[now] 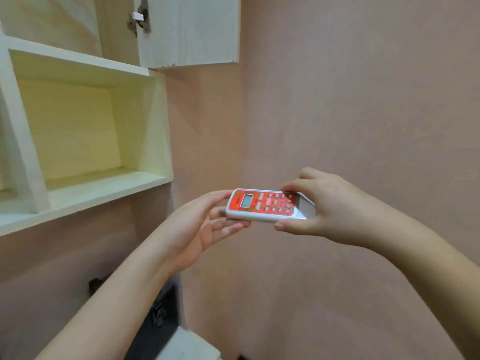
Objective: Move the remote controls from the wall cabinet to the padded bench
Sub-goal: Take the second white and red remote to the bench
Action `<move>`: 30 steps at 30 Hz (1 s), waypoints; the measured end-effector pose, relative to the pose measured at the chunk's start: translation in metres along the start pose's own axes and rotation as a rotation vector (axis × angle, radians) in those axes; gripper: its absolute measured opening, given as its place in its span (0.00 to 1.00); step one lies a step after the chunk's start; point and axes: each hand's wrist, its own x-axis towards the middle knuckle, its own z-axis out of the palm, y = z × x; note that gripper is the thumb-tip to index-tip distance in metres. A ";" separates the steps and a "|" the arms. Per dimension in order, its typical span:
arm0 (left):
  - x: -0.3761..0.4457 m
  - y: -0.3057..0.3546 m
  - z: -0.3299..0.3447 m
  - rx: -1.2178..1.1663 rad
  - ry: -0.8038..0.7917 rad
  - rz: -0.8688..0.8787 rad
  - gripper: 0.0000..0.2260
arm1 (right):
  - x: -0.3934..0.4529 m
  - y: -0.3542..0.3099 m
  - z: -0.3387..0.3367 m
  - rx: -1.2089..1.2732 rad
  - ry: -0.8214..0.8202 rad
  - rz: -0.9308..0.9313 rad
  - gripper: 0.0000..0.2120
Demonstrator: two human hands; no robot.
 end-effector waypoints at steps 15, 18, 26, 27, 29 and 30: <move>-0.002 -0.162 0.213 -0.088 -0.307 -0.329 0.15 | -0.242 0.149 -0.016 0.060 -0.045 0.431 0.31; 0.000 -0.181 0.246 -0.091 -0.378 -0.377 0.15 | -0.276 0.165 -0.021 0.055 -0.025 0.517 0.30; 0.023 -0.234 0.306 -0.045 -0.589 -0.501 0.14 | -0.333 0.190 -0.014 -0.019 -0.009 0.744 0.30; 0.026 -0.240 0.312 -0.046 -0.618 -0.518 0.13 | -0.338 0.191 -0.012 -0.029 -0.008 0.778 0.30; 0.031 -0.251 0.324 -0.041 -0.687 -0.550 0.13 | -0.349 0.192 -0.010 -0.048 -0.004 0.853 0.31; 0.033 -0.255 0.330 -0.038 -0.720 -0.564 0.13 | -0.354 0.192 -0.009 -0.055 0.000 0.886 0.31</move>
